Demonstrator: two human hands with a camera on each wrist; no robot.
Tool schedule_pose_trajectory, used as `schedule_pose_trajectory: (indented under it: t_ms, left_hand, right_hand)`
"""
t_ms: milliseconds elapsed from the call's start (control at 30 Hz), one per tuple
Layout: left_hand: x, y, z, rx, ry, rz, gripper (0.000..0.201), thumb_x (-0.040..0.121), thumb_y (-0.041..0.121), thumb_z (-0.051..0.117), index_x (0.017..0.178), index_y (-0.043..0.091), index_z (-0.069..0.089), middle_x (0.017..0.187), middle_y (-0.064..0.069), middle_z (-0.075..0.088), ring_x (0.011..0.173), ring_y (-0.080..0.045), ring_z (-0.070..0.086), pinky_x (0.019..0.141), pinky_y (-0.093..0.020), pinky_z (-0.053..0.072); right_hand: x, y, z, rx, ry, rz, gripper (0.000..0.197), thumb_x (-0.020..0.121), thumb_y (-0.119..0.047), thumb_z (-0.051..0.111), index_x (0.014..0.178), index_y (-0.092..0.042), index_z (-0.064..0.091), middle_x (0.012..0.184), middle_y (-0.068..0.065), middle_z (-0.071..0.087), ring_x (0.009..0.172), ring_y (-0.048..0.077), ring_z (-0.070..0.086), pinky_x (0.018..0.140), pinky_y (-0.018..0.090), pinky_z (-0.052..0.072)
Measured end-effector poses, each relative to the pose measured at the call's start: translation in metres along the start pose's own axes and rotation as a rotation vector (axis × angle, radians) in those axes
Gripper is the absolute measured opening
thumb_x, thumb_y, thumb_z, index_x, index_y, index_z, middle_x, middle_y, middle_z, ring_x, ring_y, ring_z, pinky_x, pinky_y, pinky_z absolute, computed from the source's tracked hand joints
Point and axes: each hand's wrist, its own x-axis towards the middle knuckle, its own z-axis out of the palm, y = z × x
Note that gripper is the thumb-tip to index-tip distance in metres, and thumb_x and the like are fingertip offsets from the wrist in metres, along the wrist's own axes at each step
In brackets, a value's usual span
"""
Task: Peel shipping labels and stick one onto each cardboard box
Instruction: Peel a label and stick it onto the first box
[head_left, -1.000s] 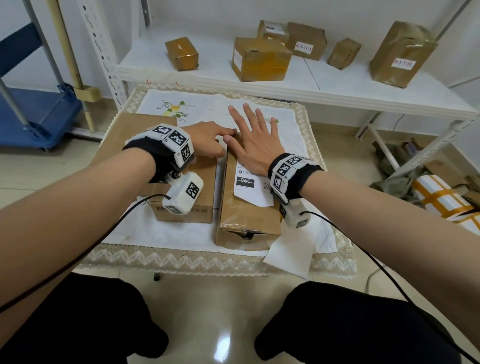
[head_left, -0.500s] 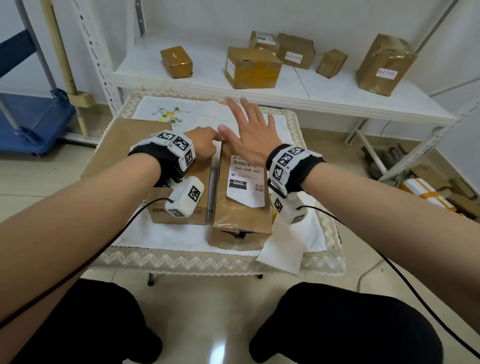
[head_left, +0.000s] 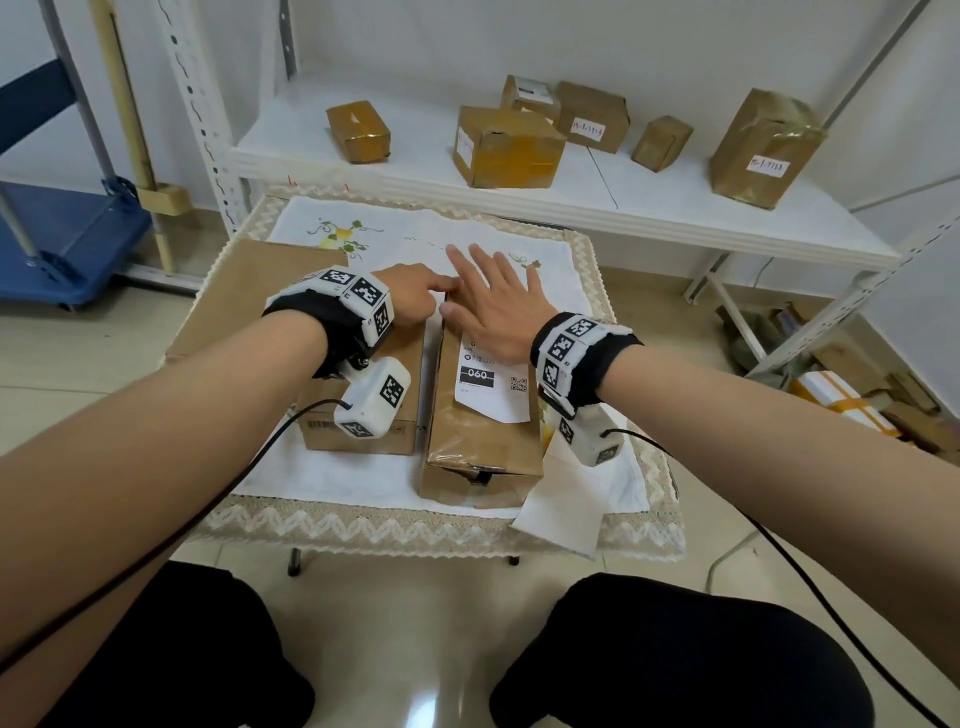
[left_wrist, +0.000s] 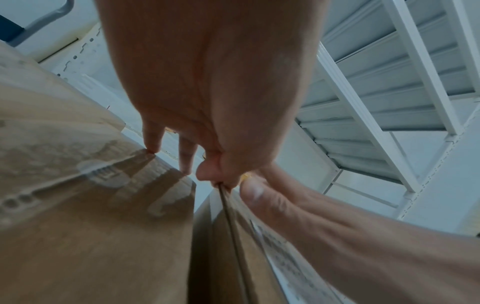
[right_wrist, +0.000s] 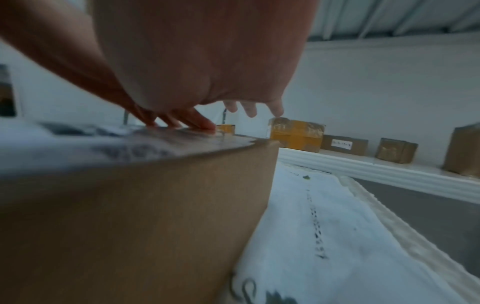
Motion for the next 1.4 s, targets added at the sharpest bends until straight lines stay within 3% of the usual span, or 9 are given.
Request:
schedule_pose_trajectory:
  t_ms: [167, 267, 300, 433, 533, 767, 933, 1100, 1400]
  left_hand:
    - [-0.002, 0.001, -0.002, 0.016, -0.002, 0.017, 0.064, 0.095, -0.002, 0.036, 0.152, 0.029, 0.034, 0.157, -0.006, 0.033, 0.132, -0.031, 0.044, 0.085, -0.028, 0.044]
    - [-0.001, 0.002, -0.002, 0.031, -0.005, 0.009, 0.062, 0.097, -0.001, 0.034, 0.152, 0.028, 0.033, 0.157, -0.005, 0.033, 0.127, -0.031, 0.047, 0.053, -0.019, 0.036]
    - [0.001, 0.001, -0.002, 0.030, 0.003, 0.011, 0.062, 0.097, 0.000, 0.034, 0.152, 0.029, 0.033, 0.157, -0.005, 0.032, 0.128, -0.031, 0.046, 0.052, -0.021, 0.035]
    - [0.005, -0.002, 0.003, 0.005, 0.001, 0.033, 0.058, 0.099, 0.005, 0.037, 0.152, 0.027, 0.032, 0.158, -0.006, 0.032, 0.138, -0.030, 0.038, 0.100, -0.031, 0.037]
    - [0.006, -0.004, 0.006, -0.030, 0.000, 0.032, 0.058, 0.099, 0.006, 0.038, 0.153, 0.025, 0.030, 0.160, -0.005, 0.028, 0.144, -0.028, 0.029, 0.113, -0.032, 0.026]
    - [0.007, -0.004, 0.008, -0.078, 0.002, 0.020, 0.056, 0.101, 0.011, 0.036, 0.155, 0.022, 0.024, 0.162, -0.004, 0.021, 0.149, -0.024, 0.020, 0.118, -0.031, 0.015]
    - [0.000, -0.001, 0.008, -0.111, -0.002, 0.096, 0.070, 0.092, -0.003, 0.039, 0.154, 0.027, 0.028, 0.164, 0.003, 0.016, 0.149, -0.021, 0.018, 0.117, -0.031, 0.019]
    - [-0.011, 0.010, 0.009, -0.147, 0.025, 0.138, 0.066, 0.093, -0.001, 0.043, 0.153, 0.022, 0.031, 0.157, -0.004, 0.034, 0.140, -0.026, 0.035, 0.110, -0.031, 0.030]
    - [-0.012, 0.009, 0.013, -0.202, -0.001, 0.116, 0.068, 0.090, -0.001, 0.040, 0.152, 0.026, 0.031, 0.156, -0.001, 0.036, 0.141, -0.026, 0.034, 0.114, -0.035, 0.030]
  right_hand:
    - [-0.013, 0.005, 0.016, -0.040, -0.012, -0.031, 0.075, 0.097, -0.067, 0.019, 0.158, -0.032, -0.007, 0.168, 0.003, -0.002, 0.153, 0.032, 0.002, 0.120, 0.059, 0.002]
    - [-0.011, 0.005, 0.019, -0.035, 0.016, -0.033, 0.073, 0.098, -0.066, 0.016, 0.158, -0.033, -0.008, 0.168, 0.002, -0.002, 0.154, 0.032, 0.002, 0.120, 0.060, 0.003]
    - [-0.008, 0.006, 0.019, -0.038, 0.022, -0.032, 0.073, 0.098, -0.066, 0.016, 0.158, -0.033, -0.008, 0.168, 0.002, -0.003, 0.154, 0.032, 0.001, 0.120, 0.060, 0.002]
    - [0.001, 0.009, 0.020, -0.025, 0.042, -0.001, 0.072, 0.098, -0.066, 0.014, 0.158, -0.033, -0.009, 0.168, 0.001, -0.004, 0.154, 0.031, -0.001, 0.121, 0.058, 0.000]
    - [0.003, 0.010, 0.021, -0.011, 0.066, 0.015, 0.071, 0.099, -0.064, 0.014, 0.158, -0.031, -0.008, 0.168, 0.003, -0.002, 0.154, 0.032, 0.000, 0.121, 0.059, 0.002]
    - [-0.008, 0.001, 0.019, 0.051, 0.108, 0.078, 0.074, 0.100, -0.062, 0.020, 0.159, -0.025, -0.004, 0.168, 0.005, -0.002, 0.153, 0.035, -0.004, 0.120, 0.059, -0.002]
    - [-0.030, -0.003, 0.025, 0.071, 0.109, 0.065, 0.077, 0.099, -0.063, 0.020, 0.159, -0.022, -0.004, 0.168, 0.004, -0.003, 0.153, 0.032, -0.005, 0.121, 0.057, -0.002]
    - [-0.035, -0.002, 0.032, 0.122, 0.131, 0.084, 0.079, 0.097, -0.067, 0.019, 0.159, -0.023, -0.005, 0.168, 0.003, -0.004, 0.154, 0.030, -0.006, 0.122, 0.055, -0.005]
    - [-0.050, -0.003, 0.035, 0.162, 0.163, 0.072, 0.074, 0.098, -0.065, 0.020, 0.159, -0.029, -0.001, 0.168, 0.004, -0.003, 0.154, 0.030, -0.005, 0.122, 0.054, -0.004]
